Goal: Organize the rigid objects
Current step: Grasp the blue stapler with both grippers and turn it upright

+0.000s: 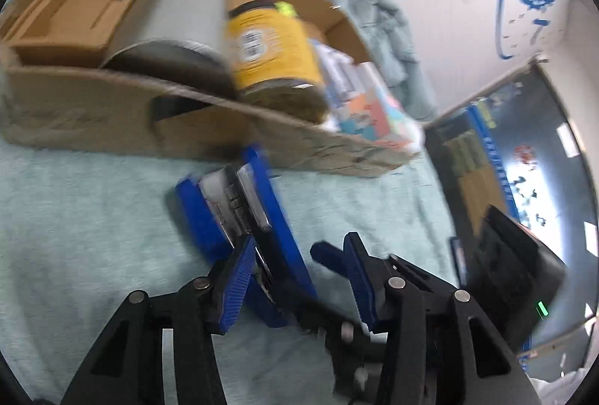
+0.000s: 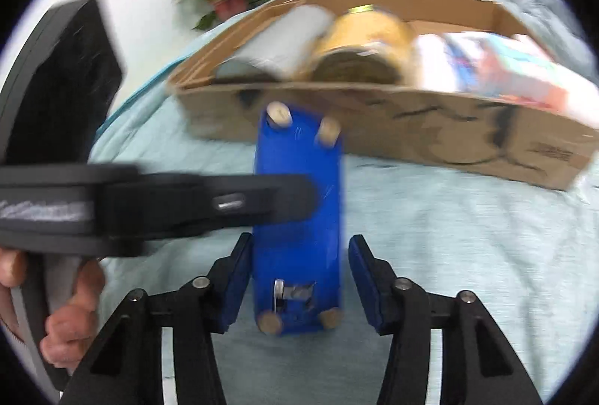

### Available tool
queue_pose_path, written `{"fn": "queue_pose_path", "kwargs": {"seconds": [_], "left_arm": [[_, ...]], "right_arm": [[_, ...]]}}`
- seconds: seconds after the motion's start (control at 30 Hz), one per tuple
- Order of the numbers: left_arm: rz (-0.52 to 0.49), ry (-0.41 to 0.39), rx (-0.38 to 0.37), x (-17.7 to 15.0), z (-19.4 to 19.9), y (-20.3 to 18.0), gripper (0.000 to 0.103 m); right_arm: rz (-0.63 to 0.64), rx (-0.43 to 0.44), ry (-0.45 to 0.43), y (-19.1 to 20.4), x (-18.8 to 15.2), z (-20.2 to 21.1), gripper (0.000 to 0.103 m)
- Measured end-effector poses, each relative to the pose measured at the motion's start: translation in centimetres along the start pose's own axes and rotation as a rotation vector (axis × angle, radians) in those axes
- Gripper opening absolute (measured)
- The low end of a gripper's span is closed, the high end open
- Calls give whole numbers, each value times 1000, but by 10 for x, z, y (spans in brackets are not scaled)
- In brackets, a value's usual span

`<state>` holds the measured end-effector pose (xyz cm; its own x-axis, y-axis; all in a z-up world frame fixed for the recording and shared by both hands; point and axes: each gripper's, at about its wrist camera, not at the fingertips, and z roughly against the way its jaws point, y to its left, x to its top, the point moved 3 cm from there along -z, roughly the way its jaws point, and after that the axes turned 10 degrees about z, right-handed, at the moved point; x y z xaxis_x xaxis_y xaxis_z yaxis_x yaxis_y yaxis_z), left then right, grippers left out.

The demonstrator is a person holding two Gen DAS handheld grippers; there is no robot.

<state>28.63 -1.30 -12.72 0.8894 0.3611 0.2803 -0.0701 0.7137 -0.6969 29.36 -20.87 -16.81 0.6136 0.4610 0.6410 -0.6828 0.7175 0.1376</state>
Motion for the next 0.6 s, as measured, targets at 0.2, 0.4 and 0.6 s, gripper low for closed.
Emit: {"fn": "queue_pose_path", "kwargs": {"seconds": [0.2, 0.4, 0.6], "left_arm": [[-23, -130, 34, 11, 29, -10, 76], [47, -177, 81, 12, 55, 19, 76], [53, -181, 102, 7, 65, 33, 76]], "right_arm": [[-28, -84, -6, -29, -5, 18, 54], [158, -58, -20, 7, -10, 11, 63], [145, -58, 48, -1, -13, -18, 57]]}}
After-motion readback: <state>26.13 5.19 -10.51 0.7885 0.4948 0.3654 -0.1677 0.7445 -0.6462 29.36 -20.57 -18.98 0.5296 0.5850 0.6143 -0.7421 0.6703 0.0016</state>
